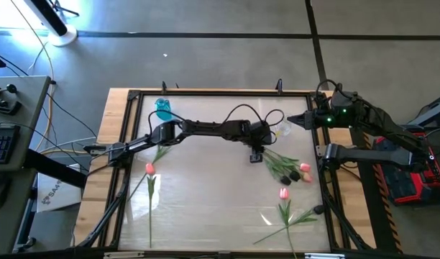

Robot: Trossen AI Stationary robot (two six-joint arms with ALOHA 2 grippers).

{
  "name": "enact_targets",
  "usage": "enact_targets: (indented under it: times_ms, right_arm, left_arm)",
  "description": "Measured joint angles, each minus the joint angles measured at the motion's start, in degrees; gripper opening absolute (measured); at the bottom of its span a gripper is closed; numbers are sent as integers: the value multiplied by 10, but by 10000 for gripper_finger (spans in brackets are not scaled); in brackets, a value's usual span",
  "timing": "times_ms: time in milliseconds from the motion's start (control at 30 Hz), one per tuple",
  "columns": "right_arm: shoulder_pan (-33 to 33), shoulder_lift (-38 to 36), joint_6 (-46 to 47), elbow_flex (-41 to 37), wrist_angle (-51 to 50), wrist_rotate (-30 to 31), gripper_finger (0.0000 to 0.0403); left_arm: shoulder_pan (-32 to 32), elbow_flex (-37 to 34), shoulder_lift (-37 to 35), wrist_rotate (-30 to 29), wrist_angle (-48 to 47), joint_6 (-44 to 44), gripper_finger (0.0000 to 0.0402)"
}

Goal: Sort flowers into vase by color
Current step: Put the pink flower into the transparent vase

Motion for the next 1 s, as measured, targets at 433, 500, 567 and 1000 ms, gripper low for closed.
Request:
enact_targets:
  times_ms: [433,500,567,1000]
  right_arm:
    - [27,0,22,0,5,23,194]
    - [31,0,28,0,5,29,194]
    - [36,0,31,0,5,38,194]
    - [73,1,37,0,40,83,194]
  left_arm:
    - [14,1,-2,10,-5,-1,63]
    - [15,1,-2,14,-5,3,39]
    - [16,1,-2,24,-12,8,15]
    - [16,3,-18,28,-51,4,1]
